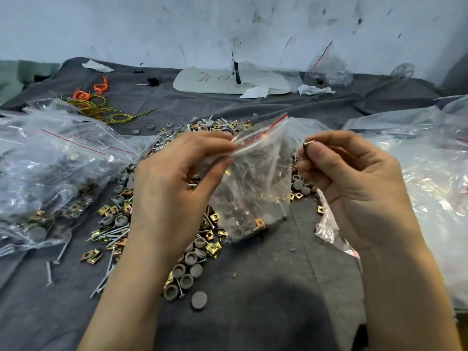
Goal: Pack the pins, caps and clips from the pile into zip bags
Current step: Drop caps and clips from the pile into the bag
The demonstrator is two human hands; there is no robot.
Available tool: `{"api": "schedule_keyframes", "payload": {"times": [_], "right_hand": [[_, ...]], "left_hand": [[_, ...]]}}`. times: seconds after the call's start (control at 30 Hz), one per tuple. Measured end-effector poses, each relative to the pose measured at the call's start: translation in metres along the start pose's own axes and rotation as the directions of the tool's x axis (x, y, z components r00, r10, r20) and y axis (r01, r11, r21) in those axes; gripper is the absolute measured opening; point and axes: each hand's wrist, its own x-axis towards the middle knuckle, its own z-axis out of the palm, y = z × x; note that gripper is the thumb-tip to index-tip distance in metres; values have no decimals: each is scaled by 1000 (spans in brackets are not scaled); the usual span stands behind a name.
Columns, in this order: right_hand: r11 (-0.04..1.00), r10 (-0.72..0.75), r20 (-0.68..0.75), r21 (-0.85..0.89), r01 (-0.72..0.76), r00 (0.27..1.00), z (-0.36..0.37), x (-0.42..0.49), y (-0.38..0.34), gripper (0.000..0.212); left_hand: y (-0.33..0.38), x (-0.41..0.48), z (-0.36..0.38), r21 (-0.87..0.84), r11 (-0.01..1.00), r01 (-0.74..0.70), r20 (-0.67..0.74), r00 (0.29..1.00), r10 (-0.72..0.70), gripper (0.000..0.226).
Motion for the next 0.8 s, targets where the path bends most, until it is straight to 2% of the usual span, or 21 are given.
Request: {"api": "schedule_keyframes", "payload": {"times": [0.17, 0.27, 0.37, 0.47, 0.5, 0.53, 0.63, 0.67, 0.73, 0.8], "right_hand": [[995, -85, -11, -61, 84, 996, 4, -5, -8, 10], [930, -290, 1, -235, 282, 957, 13, -11, -18, 14], [742, -466, 151, -471, 478, 872, 21, -18, -27, 19], [451, -483, 319, -707, 545, 815, 22, -18, -29, 10], [392, -474, 340, -745, 540, 812, 21, -18, -28, 9], [400, -471, 323, -752, 525, 821, 19, -18, -27, 11], [671, -506, 54, -602, 433, 861, 10, -12, -26, 8], [719, -513, -44, -568, 401, 857, 3, -9, -24, 9], [748, -442, -151, -606, 270, 884, -13, 1, -11, 15], [693, -205, -183, -721, 11, 962, -28, 10, 14, 22]], "left_hand": [[0, 1, -3, -28, 998, 54, -17, 998, -55, 8], [8, 1, -4, -46, 999, -21, 82, 996, 24, 4], [18, 1, -2, -28, 987, -157, 180, 971, 159, 13], [23, 1, -1, 24, 974, -224, 210, 954, 214, 15], [23, 1, -1, 17, 975, -220, 207, 955, 212, 15], [22, 1, -1, 0, 978, -207, 198, 959, 203, 13], [19, 0, -2, -67, 989, -132, 144, 980, 140, 6], [17, 0, -3, -81, 990, -112, 119, 986, 121, 5], [14, 0, -5, -111, 991, -77, 73, 994, 86, 7], [11, 1, -7, -117, 992, -48, 37, 998, 52, 10]]}}
